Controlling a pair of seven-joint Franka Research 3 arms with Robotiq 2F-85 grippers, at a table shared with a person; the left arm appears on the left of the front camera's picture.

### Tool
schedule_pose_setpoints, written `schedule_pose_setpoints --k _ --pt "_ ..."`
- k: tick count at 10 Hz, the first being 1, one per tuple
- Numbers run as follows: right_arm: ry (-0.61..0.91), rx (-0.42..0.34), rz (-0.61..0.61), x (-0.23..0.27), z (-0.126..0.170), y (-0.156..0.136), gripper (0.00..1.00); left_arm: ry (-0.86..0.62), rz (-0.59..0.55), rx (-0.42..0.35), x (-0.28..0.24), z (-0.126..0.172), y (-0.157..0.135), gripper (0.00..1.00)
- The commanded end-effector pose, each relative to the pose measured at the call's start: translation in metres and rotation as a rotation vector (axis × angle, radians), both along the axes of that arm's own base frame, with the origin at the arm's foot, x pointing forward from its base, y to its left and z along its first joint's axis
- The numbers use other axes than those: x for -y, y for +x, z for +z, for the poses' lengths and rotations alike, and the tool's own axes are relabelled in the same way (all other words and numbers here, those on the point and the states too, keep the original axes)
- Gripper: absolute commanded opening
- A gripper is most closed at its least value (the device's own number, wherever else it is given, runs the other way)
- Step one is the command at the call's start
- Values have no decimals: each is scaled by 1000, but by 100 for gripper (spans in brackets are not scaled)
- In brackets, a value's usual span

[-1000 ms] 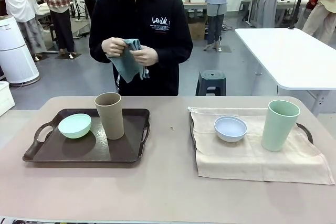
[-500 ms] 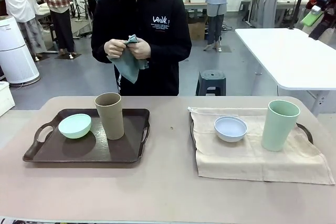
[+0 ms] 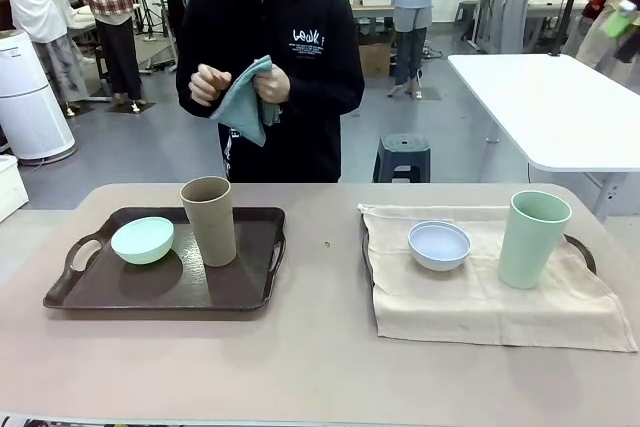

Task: Set up a tray with a mat and arrange the tableware.
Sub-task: Pick up the Picnic Bowl and Reusable plastic cup from the Handle tray in front of the human's position and hold them in the air.

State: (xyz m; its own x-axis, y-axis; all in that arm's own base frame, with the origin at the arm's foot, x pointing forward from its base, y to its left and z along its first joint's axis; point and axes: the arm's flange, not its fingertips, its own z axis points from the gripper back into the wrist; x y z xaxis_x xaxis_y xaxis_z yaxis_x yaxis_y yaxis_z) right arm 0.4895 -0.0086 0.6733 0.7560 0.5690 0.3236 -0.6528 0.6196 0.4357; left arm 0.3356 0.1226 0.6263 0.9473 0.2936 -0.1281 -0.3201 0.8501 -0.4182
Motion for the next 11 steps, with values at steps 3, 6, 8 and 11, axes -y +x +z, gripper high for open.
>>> schedule_pose_setpoints --k 3,6,8,11 --pt "33 289 442 -176 -54 63 97 366 -160 -255 76 -15 33 99" --pt "17 277 451 -220 -63 56 97 341 -141 -242 90 -28 32 99" --pt "17 277 451 -220 -63 56 97 341 -141 -242 90 -28 32 99" --pt "274 468 736 -278 -112 71 97 374 -61 -230 92 -42 48 99"
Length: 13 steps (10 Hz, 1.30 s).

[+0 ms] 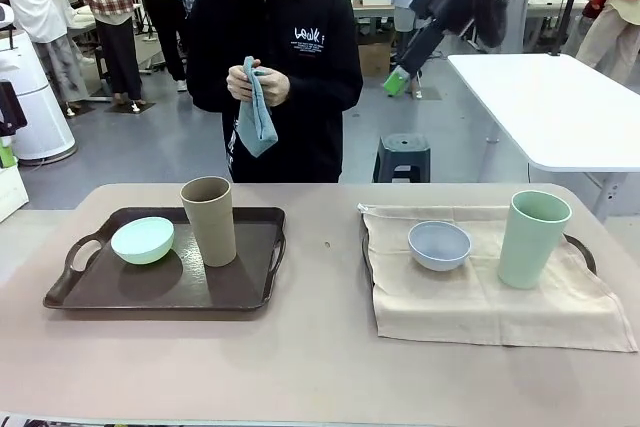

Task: Set up a tray with a mat and arrange the tableware.
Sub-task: Pick up the Picnic Bowl and Reusable plastic cup from the Handle tray in front of the human's position and hold them in the air.

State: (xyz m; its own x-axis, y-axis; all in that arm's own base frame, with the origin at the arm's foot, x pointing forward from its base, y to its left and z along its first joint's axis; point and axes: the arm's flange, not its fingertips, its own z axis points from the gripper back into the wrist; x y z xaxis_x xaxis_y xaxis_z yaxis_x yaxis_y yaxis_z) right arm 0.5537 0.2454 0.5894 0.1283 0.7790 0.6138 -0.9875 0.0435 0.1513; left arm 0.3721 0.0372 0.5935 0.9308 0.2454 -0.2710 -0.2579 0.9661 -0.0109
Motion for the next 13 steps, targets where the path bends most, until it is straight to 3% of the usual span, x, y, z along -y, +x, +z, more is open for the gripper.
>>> schedule_pose_setpoints --k 1,2,3,4,5,6,12,13 --pt "162 70 242 -51 -55 2 97 81 98 100 12 -25 20 99" --pt "179 76 320 -75 -78 -5 97 159 61 184 18 -40 28 99" --pt "181 66 410 -99 -99 -15 97 244 -17 316 24 -56 38 99" --pt "167 39 464 -115 -113 -23 97 281 -95 369 29 -65 45 99" --pt "102 -10 445 -118 -119 -27 97 325 -211 324 29 -74 51 99" --pt "169 58 407 -120 -108 -21 97 202 -65 289 28 -47 48 99" --pt "168 63 420 -121 -105 -15 97 215 -82 290 23 -48 49 99" --pt "183 158 442 -127 -119 -15 97 167 -291 523 22 -47 44 99"
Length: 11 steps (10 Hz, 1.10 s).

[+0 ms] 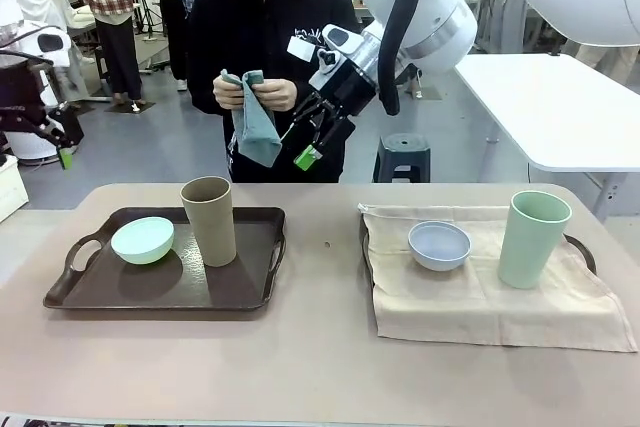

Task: Set up a tray with a mat and arrange the tableware.
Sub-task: Pick up the Picnic Bowl and Reusable plastic cup from the Handle tray in front of the human's position and hold them in the air.

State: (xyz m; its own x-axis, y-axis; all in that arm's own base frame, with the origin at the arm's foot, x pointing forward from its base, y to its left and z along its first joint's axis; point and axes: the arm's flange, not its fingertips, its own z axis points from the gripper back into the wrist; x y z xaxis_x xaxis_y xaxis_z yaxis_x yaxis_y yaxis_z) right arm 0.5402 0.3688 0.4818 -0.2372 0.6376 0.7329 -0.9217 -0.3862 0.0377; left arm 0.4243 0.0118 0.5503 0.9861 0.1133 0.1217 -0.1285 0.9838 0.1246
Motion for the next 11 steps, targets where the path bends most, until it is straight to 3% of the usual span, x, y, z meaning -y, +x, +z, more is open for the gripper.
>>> schedule_pose_setpoints --k 1,2,4,5,6,9,10,11 --pt "12 91 -70 -5 -28 -1 97 -28 -307 277 -5 -4 -16 99" --pt "-15 67 -211 -8 -52 -2 97 -22 -388 370 -4 -10 -21 99" --pt "-34 34 -240 -22 -82 -7 97 -77 -496 415 0 -24 -21 99" --pt "-44 -2 -279 -28 -93 -7 97 -83 -491 376 2 -35 -14 99" --pt "-13 -35 -247 -40 -101 -12 97 -131 -433 263 2 -44 -6 99" --pt "20 -16 -219 -59 -106 -17 97 -175 -272 50 4 -59 9 99" --pt "38 -7 -209 -66 -108 -17 97 -151 -187 58 5 -60 15 99" --pt "13 -32 -159 -62 -105 -19 97 -160 -348 104 2 -76 -4 99"
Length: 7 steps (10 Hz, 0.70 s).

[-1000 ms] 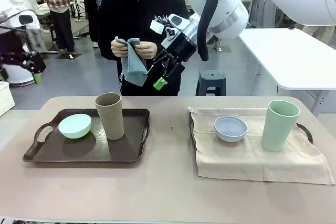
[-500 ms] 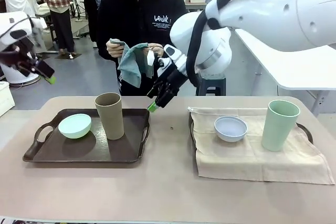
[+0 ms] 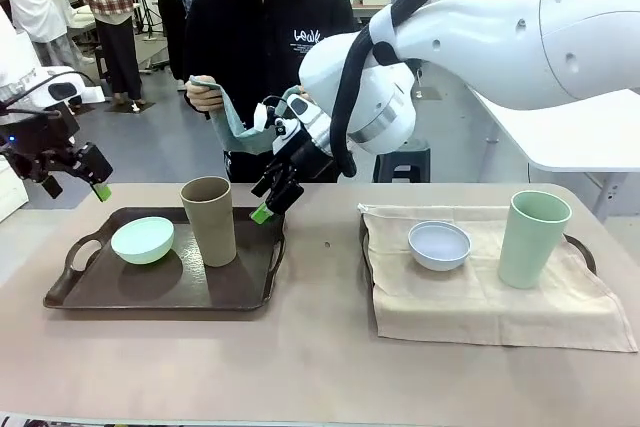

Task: Set up a tray with a mat and arrange the tableware.
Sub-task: Pick up the Picnic Bowl and Reusable plastic cup from the Handle tray in front of the human's position and hold them in the air.

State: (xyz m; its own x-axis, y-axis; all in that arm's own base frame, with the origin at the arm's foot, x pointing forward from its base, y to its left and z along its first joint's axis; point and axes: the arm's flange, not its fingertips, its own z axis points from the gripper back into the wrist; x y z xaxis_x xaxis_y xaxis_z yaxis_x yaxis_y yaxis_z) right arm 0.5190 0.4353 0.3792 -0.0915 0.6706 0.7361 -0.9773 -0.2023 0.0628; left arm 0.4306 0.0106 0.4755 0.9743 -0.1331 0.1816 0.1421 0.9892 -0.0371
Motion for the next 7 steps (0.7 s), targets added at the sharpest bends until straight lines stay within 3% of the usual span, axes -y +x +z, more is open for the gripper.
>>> schedule_pose_setpoints --k 1,2,5,7 --pt "-7 -1 -10 3 -1 0 97 -2 -70 51 0 -2 -10 99" --pt "-7 -1 -10 3 -1 0 97 -2 -70 51 0 -2 -10 99" --pt "25 -24 37 -30 -14 14 97 -66 67 -110 1 -10 13 99" --pt "34 -29 50 -60 -28 22 97 -76 50 -139 5 -22 17 99"
